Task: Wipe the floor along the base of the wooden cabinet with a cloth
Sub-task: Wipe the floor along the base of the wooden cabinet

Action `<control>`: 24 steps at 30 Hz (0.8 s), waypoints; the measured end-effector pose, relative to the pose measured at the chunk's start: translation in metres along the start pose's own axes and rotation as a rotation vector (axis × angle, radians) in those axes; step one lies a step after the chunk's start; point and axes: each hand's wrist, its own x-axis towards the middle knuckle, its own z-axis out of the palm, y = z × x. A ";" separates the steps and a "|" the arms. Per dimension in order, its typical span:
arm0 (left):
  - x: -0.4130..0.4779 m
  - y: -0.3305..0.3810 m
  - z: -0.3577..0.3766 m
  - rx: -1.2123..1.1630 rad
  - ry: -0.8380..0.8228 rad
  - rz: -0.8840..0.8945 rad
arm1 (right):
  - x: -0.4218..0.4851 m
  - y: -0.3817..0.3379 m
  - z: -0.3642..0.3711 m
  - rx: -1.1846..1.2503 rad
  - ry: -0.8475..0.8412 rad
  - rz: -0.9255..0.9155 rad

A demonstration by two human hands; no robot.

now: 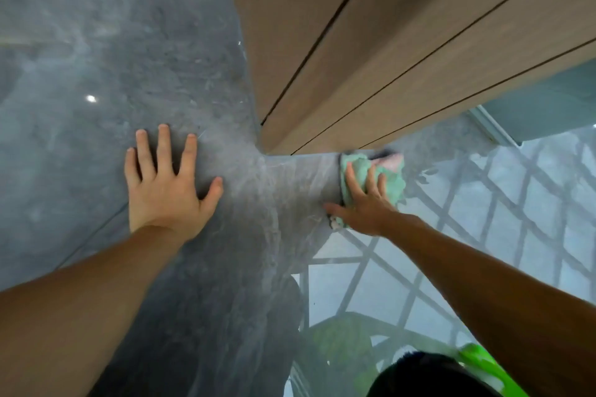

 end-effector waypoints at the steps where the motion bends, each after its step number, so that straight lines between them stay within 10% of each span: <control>1: 0.000 0.000 -0.002 0.001 -0.015 0.015 | -0.011 -0.025 0.008 -0.061 0.021 -0.165; 5: 0.038 -0.038 -0.010 0.011 -0.004 0.037 | -0.039 -0.101 0.032 -0.261 0.135 -0.698; 15: 0.054 -0.097 -0.025 0.019 -0.035 -0.195 | -0.008 -0.184 0.028 -0.270 0.332 -0.890; 24: 0.055 -0.099 -0.030 0.064 -0.112 -0.201 | 0.145 -0.324 -0.119 0.089 0.422 -0.441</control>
